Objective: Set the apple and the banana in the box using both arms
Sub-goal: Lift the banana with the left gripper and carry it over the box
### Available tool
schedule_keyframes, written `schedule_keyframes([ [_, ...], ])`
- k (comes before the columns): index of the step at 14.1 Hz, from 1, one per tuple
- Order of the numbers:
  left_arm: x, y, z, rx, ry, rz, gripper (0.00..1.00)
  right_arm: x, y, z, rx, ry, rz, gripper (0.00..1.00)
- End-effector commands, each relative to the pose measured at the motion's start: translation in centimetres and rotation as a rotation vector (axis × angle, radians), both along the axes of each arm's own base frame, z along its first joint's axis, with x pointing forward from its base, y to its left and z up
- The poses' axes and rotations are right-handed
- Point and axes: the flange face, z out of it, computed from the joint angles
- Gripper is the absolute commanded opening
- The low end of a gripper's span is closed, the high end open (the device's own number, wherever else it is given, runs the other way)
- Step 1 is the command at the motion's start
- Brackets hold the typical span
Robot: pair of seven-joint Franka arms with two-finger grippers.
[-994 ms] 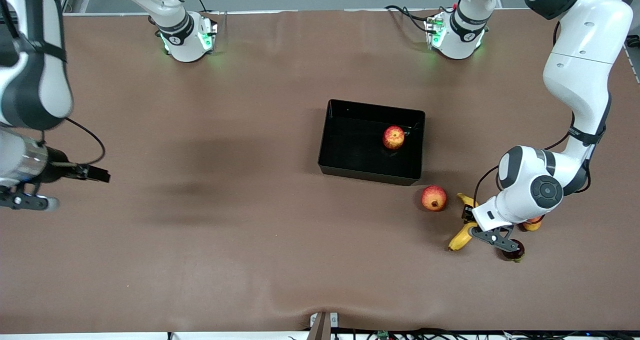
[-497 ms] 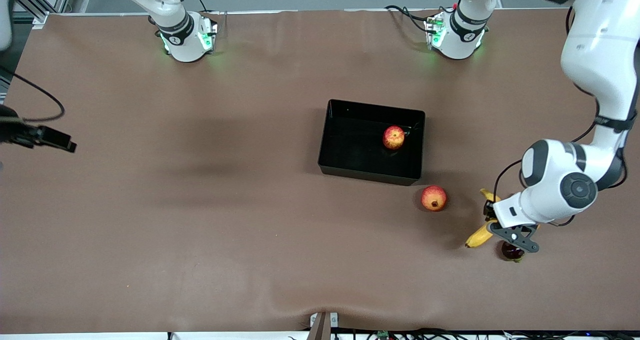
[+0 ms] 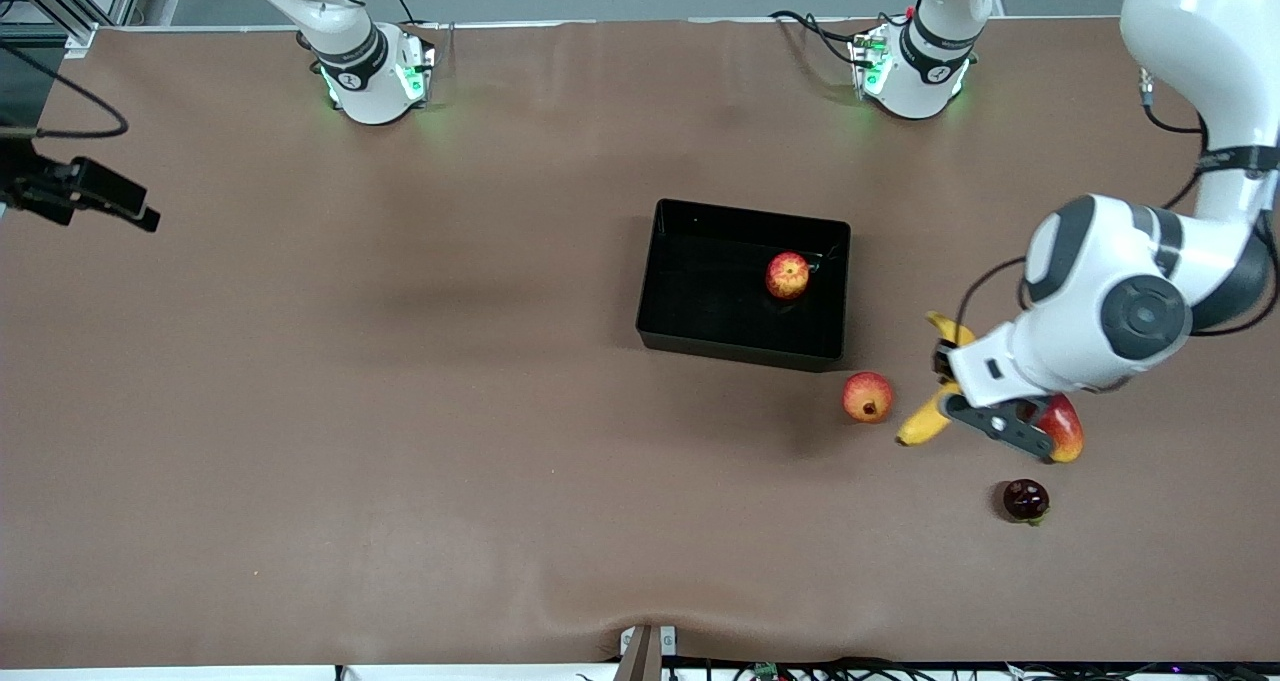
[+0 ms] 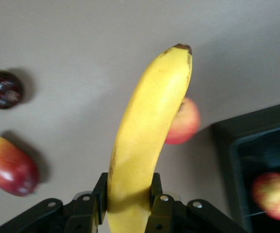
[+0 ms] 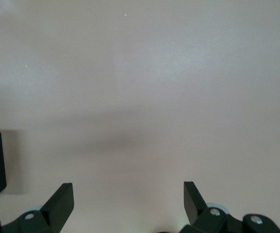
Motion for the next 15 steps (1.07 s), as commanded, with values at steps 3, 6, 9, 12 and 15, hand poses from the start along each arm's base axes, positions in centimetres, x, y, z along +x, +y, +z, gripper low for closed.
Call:
schedule_keyframes([
  [3,-5.2,-7.8,-0.4,0.004,0.035,0.156,0.00,-1.2,-0.5,0.3,-0.007,-0.002,-0.010,1.00],
  [6,-8.6,-12.4,-1.1,0.005,0.018,0.217,0.00,-1.7,0.7,0.5,-0.011,0.012,0.013,1.00],
  [9,-12.2,-15.3,-2.1,-0.003,-0.025,0.264,0.00,-1.5,-0.8,-0.2,-0.021,0.023,-0.008,1.00],
  [12,-15.4,-18.8,-3.3,-0.029,-0.036,0.314,0.00,-1.5,-1.3,-2.3,-0.034,0.063,-0.029,1.00],
  [15,-18.3,-21.9,-4.7,-0.061,-0.047,0.342,0.00,-1.5,-1.0,-2.5,-0.034,0.066,-0.024,1.00],
])
